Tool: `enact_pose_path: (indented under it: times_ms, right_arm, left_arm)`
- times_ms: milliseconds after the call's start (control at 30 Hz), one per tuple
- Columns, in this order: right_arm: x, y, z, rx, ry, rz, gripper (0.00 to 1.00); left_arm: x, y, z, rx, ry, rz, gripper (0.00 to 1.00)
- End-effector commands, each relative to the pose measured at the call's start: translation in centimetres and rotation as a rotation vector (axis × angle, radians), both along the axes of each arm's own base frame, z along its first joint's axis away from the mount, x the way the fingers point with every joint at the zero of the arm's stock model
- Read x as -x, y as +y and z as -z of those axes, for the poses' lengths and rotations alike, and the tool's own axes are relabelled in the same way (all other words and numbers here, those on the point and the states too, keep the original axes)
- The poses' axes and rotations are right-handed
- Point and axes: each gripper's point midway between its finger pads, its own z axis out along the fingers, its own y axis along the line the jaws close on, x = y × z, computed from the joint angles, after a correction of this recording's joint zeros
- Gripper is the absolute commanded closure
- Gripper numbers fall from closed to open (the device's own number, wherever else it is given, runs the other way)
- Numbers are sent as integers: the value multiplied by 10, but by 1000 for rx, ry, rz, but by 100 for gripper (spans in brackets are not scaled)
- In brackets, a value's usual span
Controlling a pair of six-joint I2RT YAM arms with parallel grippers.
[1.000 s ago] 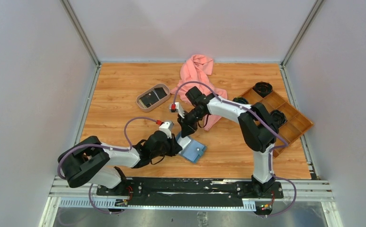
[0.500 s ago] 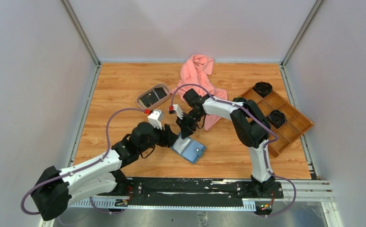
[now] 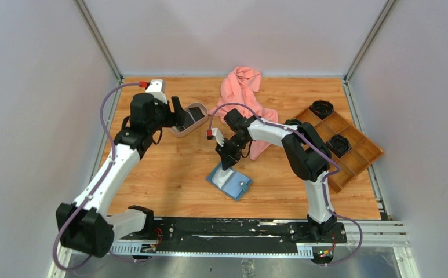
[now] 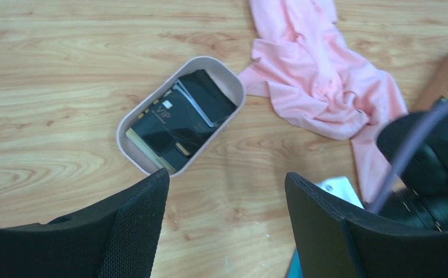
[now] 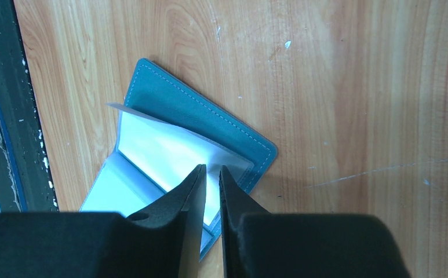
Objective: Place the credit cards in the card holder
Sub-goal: Pick up the credit card from the storage box.
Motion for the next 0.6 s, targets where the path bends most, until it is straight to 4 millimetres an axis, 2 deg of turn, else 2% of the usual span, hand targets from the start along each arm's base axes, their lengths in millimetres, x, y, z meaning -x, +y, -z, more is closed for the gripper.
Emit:
enact_pose_path:
  times_ms: [0, 200, 300, 400, 567]
  right_arm:
    - [13, -8, 19, 85, 12, -26, 81]
    - [18, -7, 27, 104, 21, -37, 81]
    - [18, -8, 29, 114, 22, -36, 81]
    - [17, -8, 29, 115, 19, -35, 81]
    - [17, -7, 29, 110, 26, -37, 81]
  left_arm:
    - [-23, 9, 26, 26, 168, -8, 23]
    - [-67, 2, 52, 204, 238, -49, 27]
    - [-85, -2, 69, 245, 286, -33, 34]
    - [-90, 7, 95, 219, 338, -88, 35]
    - [-90, 29, 126, 181, 397, -241, 31]
